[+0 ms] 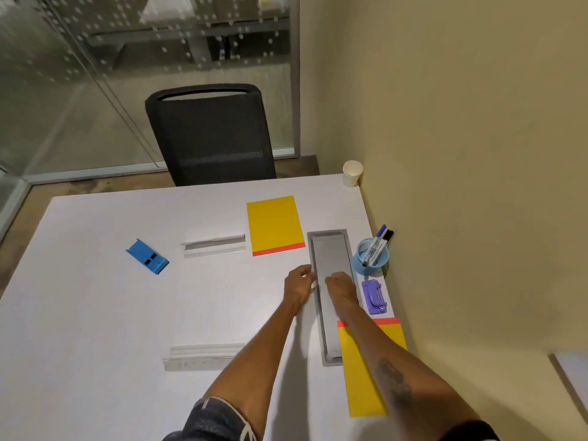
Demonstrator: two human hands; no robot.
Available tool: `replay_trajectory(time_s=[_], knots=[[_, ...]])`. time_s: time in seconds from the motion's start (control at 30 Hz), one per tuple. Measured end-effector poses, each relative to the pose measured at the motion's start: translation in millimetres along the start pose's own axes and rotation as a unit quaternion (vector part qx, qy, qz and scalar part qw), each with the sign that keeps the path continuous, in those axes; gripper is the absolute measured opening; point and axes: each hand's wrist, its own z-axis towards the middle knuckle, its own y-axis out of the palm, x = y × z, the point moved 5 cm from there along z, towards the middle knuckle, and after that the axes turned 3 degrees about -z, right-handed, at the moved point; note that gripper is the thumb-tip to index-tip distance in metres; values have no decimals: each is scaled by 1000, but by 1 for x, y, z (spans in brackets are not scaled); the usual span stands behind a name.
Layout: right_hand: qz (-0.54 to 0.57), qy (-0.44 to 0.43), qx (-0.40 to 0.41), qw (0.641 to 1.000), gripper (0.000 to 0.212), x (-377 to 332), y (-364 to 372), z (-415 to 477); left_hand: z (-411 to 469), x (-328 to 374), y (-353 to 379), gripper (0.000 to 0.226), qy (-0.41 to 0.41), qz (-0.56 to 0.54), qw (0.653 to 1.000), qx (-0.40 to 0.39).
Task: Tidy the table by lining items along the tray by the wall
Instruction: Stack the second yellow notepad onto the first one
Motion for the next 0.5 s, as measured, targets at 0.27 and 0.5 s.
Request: replay_trajectory(time_s=[0.27, 0.5], knots=[[1, -60, -26, 998, 34, -47, 29, 7, 14, -16, -55, 36, -32, -67, 994, 75], [12, -82, -69, 994, 36, -75, 47, 25, 33, -23, -95, 42, -39, -76, 990, 110]])
